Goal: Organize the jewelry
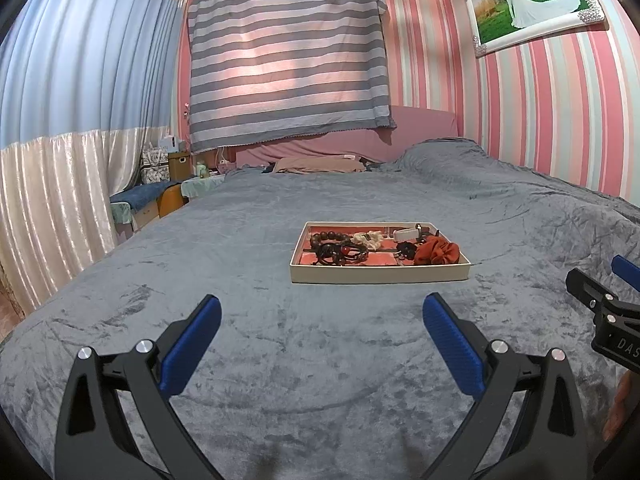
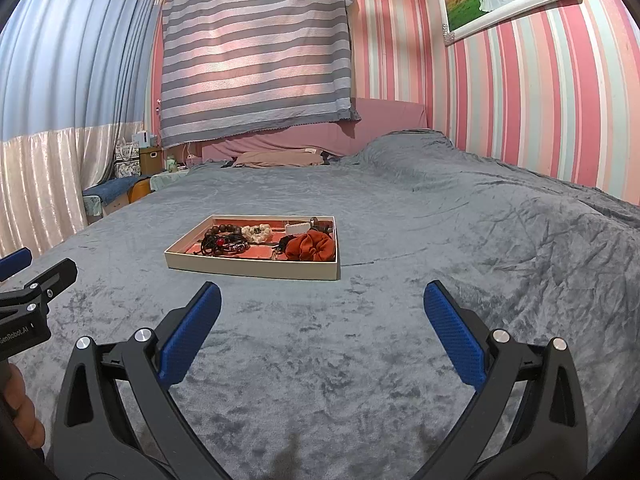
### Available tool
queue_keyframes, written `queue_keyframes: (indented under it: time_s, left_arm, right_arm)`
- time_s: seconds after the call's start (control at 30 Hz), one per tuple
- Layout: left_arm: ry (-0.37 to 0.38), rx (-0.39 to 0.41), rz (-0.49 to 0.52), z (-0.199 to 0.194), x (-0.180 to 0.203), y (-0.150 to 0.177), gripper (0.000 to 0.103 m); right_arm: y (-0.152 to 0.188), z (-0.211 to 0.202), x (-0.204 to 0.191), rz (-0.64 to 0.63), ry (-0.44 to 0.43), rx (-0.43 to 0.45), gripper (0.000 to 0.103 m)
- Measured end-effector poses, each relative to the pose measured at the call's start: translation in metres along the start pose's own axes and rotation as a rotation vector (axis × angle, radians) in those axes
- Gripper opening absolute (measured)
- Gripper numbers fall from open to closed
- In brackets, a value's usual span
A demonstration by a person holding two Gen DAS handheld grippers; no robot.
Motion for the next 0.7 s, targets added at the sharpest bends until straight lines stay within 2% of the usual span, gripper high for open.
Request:
queue_keyframes:
  time_s: [0.7]
  left_arm:
    - [-0.003, 0.004, 0.004, -0.0014, 0.0014, 0.0011, 0.098]
  right_arm:
    - [0.0001, 0.001, 0.0011, 0.003, 0.0, -0.002, 0.099]
Point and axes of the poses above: each gripper's, at about its wrist camera, not at the fingertips, and z roughly the way its jaws point, x to its right, y to its underside, the point moved 1 cm from there along z, roughly the way its jaws point, and after that the axes turned 5 degrees about z, right-handed, at the moved point
